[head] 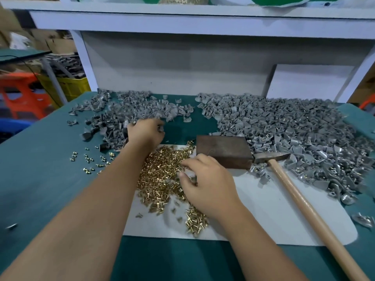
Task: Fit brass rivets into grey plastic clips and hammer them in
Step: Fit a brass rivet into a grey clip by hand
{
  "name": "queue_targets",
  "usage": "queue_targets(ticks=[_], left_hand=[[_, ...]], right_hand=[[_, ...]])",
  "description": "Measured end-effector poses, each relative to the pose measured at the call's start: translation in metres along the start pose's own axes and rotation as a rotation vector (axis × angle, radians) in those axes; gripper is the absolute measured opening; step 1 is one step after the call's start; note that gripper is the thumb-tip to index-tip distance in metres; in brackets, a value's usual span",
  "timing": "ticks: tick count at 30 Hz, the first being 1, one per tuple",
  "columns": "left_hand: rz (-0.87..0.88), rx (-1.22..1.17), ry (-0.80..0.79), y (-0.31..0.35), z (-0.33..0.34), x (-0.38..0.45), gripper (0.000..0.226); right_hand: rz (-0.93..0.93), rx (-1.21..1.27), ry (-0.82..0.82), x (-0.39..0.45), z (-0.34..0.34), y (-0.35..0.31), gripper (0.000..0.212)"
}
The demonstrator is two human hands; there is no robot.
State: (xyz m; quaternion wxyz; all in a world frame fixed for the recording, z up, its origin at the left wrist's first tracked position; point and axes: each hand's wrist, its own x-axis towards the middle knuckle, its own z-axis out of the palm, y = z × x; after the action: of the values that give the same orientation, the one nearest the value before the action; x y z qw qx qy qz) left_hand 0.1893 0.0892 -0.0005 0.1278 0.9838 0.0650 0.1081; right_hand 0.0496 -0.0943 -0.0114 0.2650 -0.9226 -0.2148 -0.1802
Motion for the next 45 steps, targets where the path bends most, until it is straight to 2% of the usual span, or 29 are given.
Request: queue_targets(ticks=[3,6,10,14,17,20,24,27,31,39,45], left_hand=[[0.022,-0.010,0.068,0.001,0.000,-0.007,0.025],[0.049,0.013,0.074,0.005,-0.002,-0.010,0.022],[0.069,-0.030,0.055,0.010,-0.005,-0.015,0.037],[0.066,-0.136,0.101,0.014,-0.008,-0.022,0.041],[0.032,-0.304,0.228,0.022,-0.011,-0.028,0.034],[0.009,-0.512,0.270,0.034,-0.014,-0.036,0.033],[0.046,-0.809,0.221,0.060,-0.010,-0.054,0.035],[0.100,-1.020,0.142,0.077,-0.008,-0.068,0.040],[0.044,-1.121,0.164,0.073,0.000,-0.080,0.036],[-0.070,-1.326,0.164,0.053,-0.010,-0.087,0.037],[0.125,-1.355,0.031,0.076,-0.014,-0.100,0.041]], right_hand=[[-0.030,-0.131,-0.153,0.001,0.004,-0.001,0.045],[-0.028,-0.044,-0.172,0.002,0.004,-0.001,0.033],[0.018,0.135,-0.211,0.004,0.004,-0.001,0.011],[-0.005,0.154,-0.217,0.004,0.004,0.000,0.007],[-0.046,0.151,-0.118,0.003,0.003,-0.001,0.005],[-0.005,0.235,0.020,0.001,0.000,-0.002,0.007],[0.112,0.295,0.358,0.002,-0.008,0.001,0.013],[0.194,0.301,0.514,0.005,-0.015,0.011,0.016],[0.291,0.356,0.537,0.004,-0.018,0.020,0.019],[0.276,0.335,0.524,0.004,-0.016,0.021,0.018],[0.327,0.319,0.604,0.007,-0.020,0.027,0.016]])
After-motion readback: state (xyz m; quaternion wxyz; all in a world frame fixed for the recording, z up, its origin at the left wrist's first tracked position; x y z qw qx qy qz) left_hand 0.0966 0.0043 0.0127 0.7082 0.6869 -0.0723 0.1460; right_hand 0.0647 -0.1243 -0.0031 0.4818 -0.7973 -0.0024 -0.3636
